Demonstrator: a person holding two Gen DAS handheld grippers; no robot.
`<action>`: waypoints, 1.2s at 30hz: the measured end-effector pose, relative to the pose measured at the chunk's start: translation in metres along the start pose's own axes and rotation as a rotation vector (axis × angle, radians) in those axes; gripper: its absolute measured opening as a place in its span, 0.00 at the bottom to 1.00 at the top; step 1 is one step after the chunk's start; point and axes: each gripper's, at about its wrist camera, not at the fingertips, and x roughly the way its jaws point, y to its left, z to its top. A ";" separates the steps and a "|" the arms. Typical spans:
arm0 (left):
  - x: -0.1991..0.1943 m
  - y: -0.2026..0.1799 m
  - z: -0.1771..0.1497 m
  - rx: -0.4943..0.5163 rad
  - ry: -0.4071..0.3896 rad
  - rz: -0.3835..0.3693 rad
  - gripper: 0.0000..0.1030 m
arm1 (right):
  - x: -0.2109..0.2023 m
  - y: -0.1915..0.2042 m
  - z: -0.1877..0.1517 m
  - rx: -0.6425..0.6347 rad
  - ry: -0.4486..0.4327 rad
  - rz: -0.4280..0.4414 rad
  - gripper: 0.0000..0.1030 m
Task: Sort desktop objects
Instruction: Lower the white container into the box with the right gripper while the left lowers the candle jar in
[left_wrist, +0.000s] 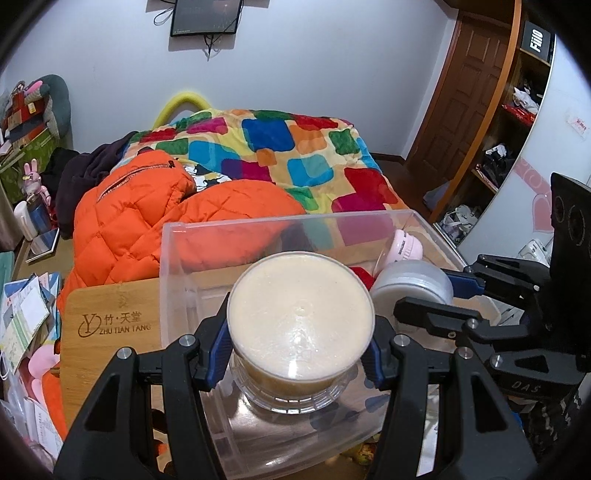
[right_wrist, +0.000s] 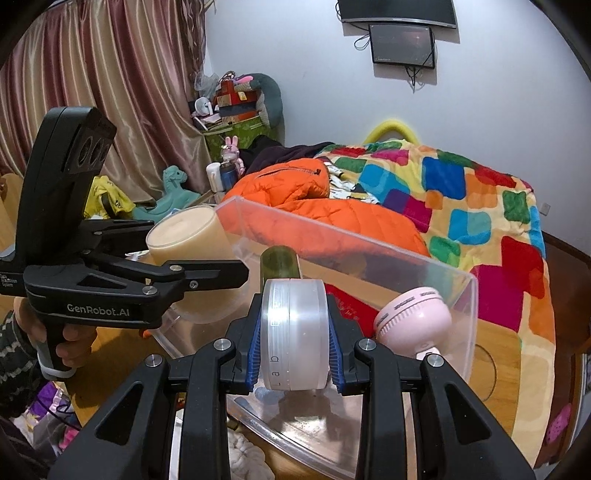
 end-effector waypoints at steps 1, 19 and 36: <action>0.002 0.000 0.000 0.000 0.004 -0.001 0.56 | 0.001 0.001 -0.001 -0.003 0.004 0.002 0.26; 0.001 -0.004 0.001 0.050 -0.013 0.031 0.53 | 0.015 0.004 -0.009 -0.018 0.060 0.002 0.27; -0.007 -0.003 -0.007 0.045 -0.017 0.035 0.60 | 0.002 0.014 -0.008 -0.038 0.040 -0.056 0.42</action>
